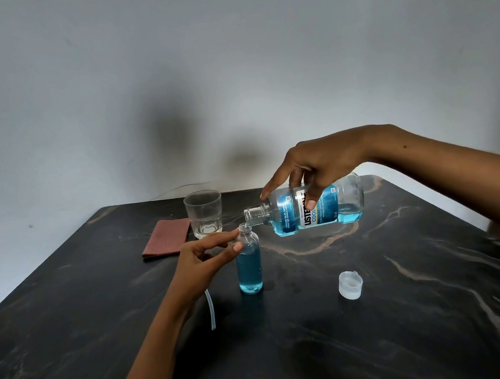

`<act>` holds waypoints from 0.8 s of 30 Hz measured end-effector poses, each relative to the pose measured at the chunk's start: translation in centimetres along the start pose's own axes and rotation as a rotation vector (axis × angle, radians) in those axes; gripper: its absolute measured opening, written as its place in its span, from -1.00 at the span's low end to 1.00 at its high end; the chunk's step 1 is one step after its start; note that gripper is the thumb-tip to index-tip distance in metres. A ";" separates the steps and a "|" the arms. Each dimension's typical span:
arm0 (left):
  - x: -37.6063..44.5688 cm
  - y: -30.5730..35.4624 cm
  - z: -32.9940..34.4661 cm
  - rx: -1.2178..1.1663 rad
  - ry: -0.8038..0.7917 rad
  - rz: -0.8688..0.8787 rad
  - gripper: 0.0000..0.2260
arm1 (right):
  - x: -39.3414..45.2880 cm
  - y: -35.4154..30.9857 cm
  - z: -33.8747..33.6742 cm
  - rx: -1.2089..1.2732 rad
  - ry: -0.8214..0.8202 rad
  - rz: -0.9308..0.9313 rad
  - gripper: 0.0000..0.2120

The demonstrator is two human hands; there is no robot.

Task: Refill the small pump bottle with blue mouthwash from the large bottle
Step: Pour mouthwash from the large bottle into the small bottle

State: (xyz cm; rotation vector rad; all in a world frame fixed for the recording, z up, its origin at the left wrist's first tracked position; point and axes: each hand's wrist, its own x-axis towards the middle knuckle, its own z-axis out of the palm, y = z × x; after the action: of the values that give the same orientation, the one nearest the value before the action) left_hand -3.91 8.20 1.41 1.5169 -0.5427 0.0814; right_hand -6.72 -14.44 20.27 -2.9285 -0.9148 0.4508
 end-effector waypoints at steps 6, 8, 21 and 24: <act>0.1 -0.1 -0.1 0.003 -0.003 0.000 -0.76 | 0.0 0.1 0.0 0.028 0.001 0.007 -0.39; 0.0 -0.1 -0.1 -0.003 -0.005 0.002 -0.76 | 0.1 0.1 -0.1 0.039 0.001 0.008 -0.40; 0.0 0.0 0.0 -0.006 -0.012 0.014 -0.79 | 0.2 0.7 0.0 0.040 0.001 -0.033 -0.40; -0.1 0.0 -0.1 -0.009 -0.001 0.023 -0.80 | 0.1 1.0 0.5 0.060 0.029 -0.033 -0.40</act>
State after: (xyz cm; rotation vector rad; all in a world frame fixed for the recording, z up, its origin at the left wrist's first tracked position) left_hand -3.95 8.29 1.39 1.5018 -0.5611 0.0957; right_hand -6.26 -15.21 19.59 -2.8539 -0.9281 0.4253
